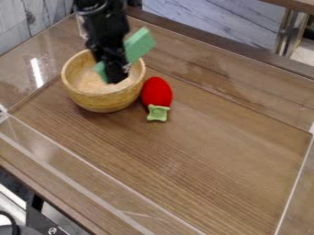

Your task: Remove the green stick from the brown bowl and put it on the table

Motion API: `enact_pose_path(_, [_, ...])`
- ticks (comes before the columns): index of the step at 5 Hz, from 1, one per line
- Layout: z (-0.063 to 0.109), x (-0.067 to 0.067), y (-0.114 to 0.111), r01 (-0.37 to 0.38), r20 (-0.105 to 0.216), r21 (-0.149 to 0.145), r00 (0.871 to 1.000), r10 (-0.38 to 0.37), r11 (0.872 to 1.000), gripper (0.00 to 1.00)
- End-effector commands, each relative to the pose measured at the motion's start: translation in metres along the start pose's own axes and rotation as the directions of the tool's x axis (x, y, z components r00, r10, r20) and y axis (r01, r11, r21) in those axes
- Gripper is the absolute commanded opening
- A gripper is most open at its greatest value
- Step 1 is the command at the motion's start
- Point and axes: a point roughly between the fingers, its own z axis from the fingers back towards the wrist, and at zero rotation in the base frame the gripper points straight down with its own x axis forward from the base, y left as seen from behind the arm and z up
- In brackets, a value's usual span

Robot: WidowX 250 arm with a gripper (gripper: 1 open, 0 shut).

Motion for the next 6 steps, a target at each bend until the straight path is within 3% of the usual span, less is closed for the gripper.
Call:
enact_pose_path(1, [0.023, 0.017, -0.019, 0.075, 0.062, 0.002, 0.995, -0.075, 0.997, 0.00])
enact_pose_path(2, [0.024, 0.019, -0.046, 0.147, 0.067, -0.039, 0.987, -0.144, 0.988, 0.00])
enact_pose_path(3, [0.015, 0.027, -0.086, 0.297, 0.078, -0.099, 0.954, -0.290, 0.950, 0.00])
enact_pose_path(4, [0.002, 0.035, -0.121, 0.416, 0.091, -0.141, 0.909, -0.407, 0.898, 0.00])
enact_pose_path(5, [-0.014, 0.021, -0.134, 0.385, 0.078, -0.157, 0.923, -0.377, 0.910, 0.00])
enact_pose_path(6, [-0.017, 0.014, -0.135, 0.321, 0.077, -0.157, 0.947, -0.312, 0.934, 0.00])
